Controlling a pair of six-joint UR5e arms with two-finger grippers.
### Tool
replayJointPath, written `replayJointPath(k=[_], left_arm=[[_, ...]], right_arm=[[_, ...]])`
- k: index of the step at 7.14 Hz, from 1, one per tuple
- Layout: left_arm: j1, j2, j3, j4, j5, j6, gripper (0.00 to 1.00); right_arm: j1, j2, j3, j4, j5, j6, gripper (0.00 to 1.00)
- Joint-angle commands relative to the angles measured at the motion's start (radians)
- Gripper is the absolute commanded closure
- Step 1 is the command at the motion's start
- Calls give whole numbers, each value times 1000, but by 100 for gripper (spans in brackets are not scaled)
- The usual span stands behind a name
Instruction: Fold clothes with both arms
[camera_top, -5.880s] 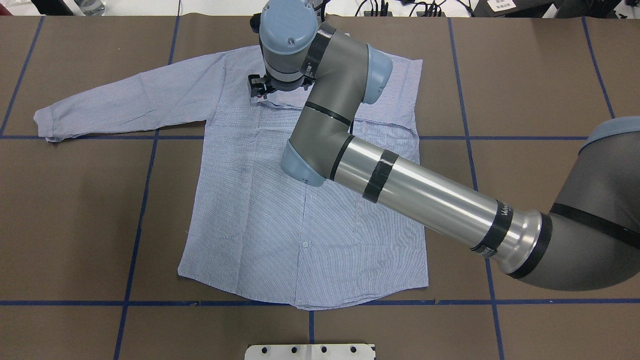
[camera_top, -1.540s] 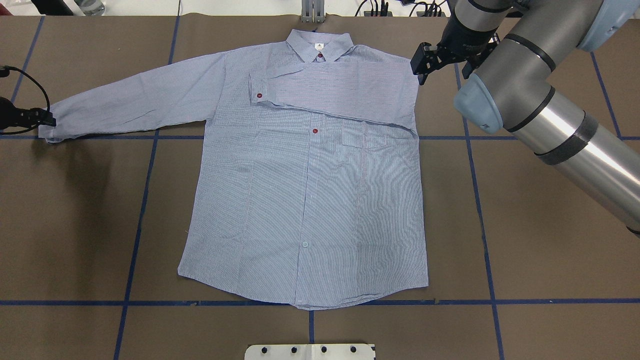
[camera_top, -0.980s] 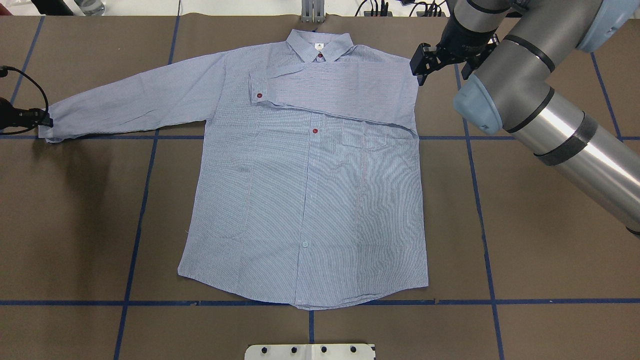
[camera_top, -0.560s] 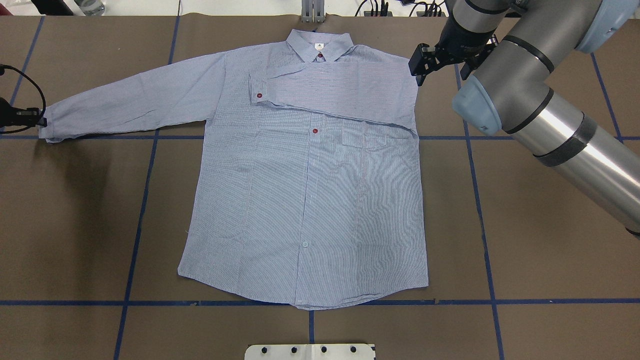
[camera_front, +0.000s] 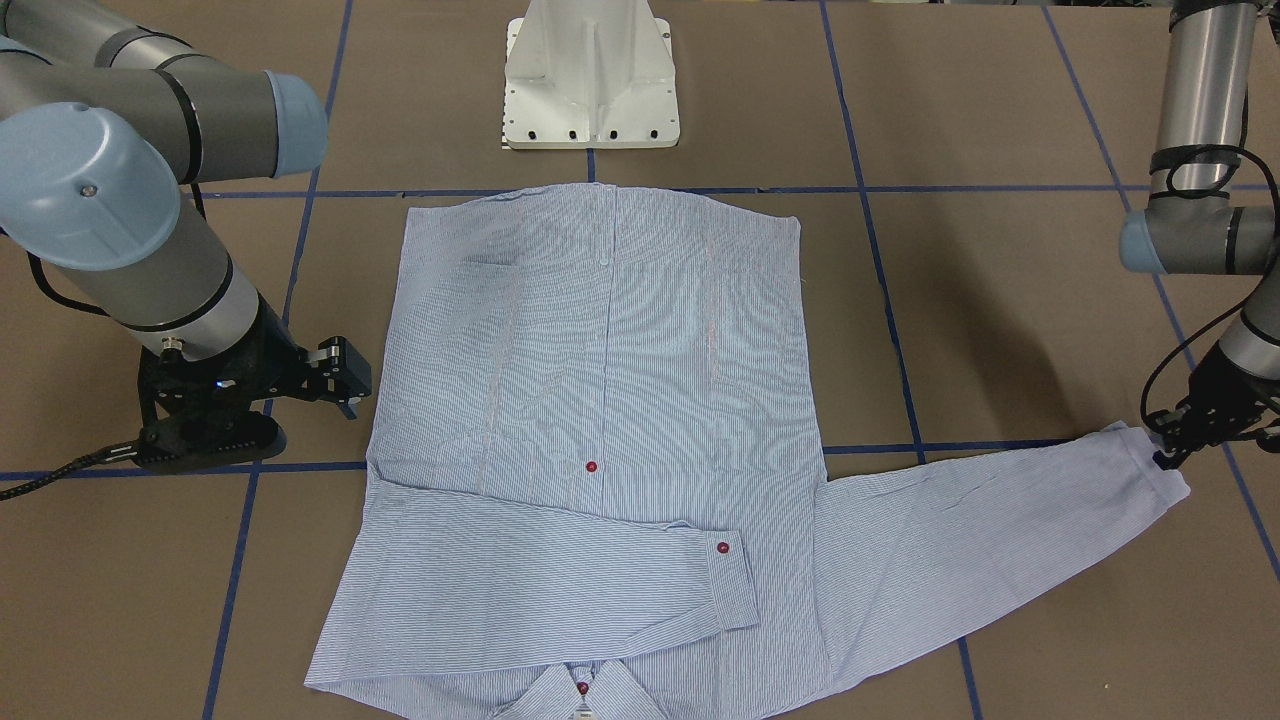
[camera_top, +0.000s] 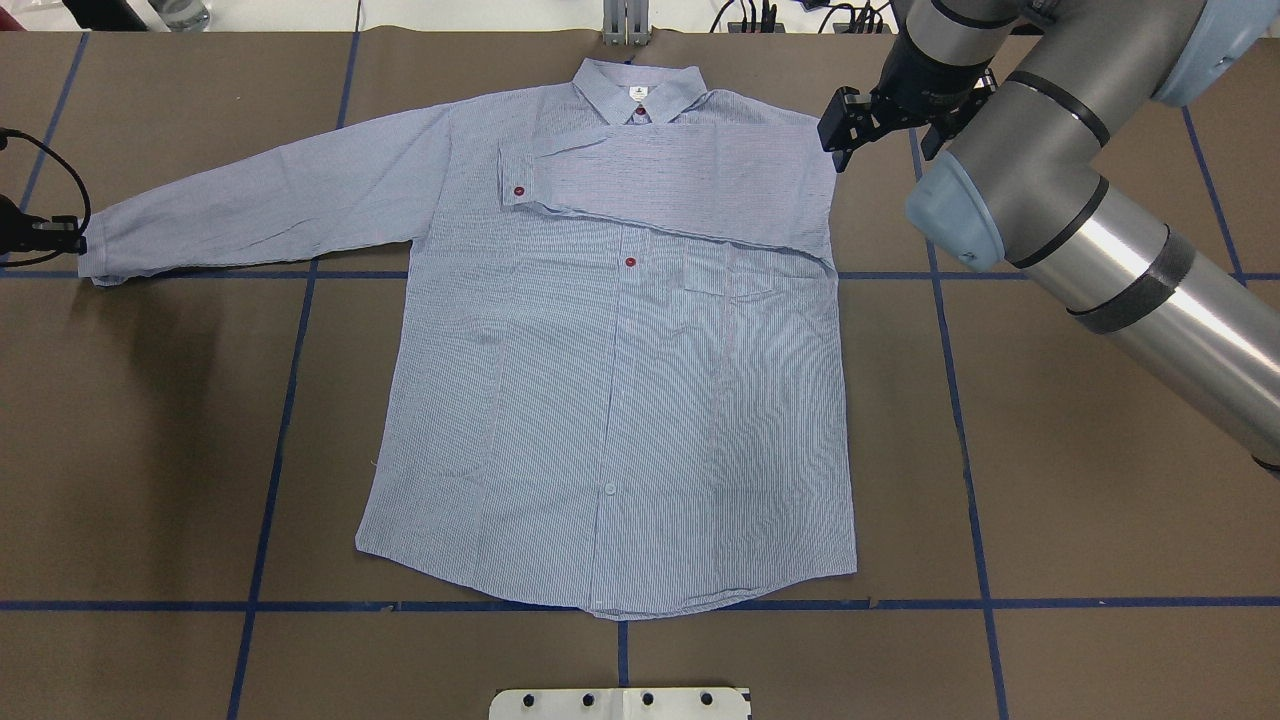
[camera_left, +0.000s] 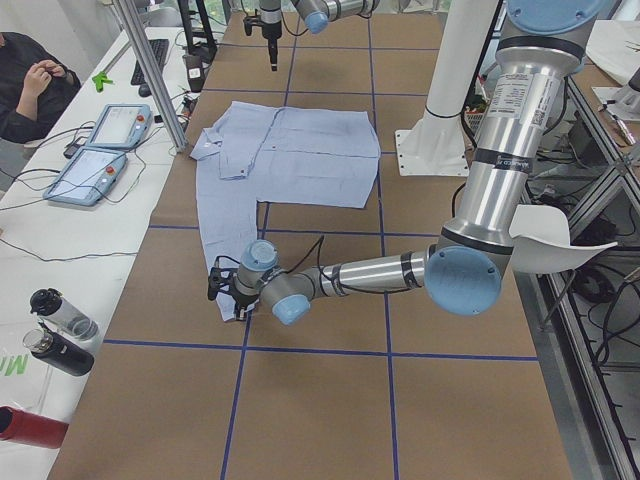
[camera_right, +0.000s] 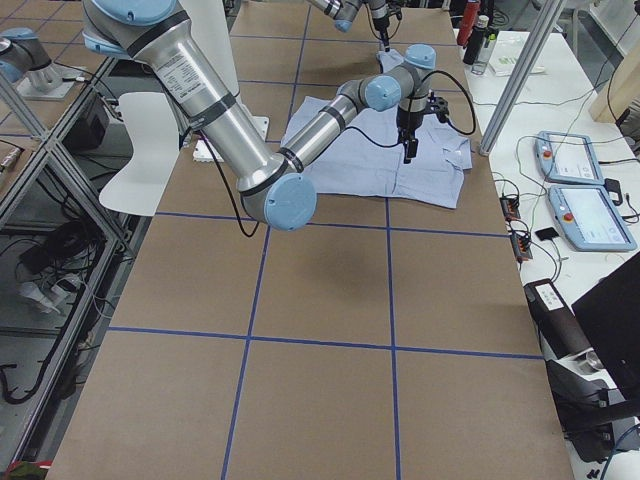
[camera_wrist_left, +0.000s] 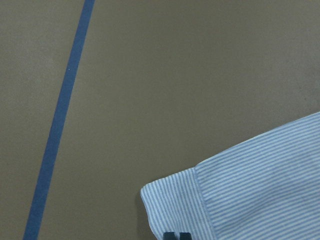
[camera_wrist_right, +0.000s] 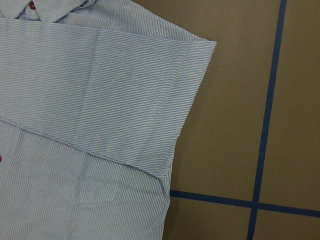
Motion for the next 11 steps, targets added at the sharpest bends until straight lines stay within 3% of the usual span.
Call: replayJointPath(k=[1, 11], left_arm=[[0, 0, -5, 0, 1, 3, 43], [5, 3, 1, 6, 4, -2, 43]], right_arm=[[0, -1, -1, 0, 0, -3, 1], [-1, -16, 1, 9, -2, -8, 1]])
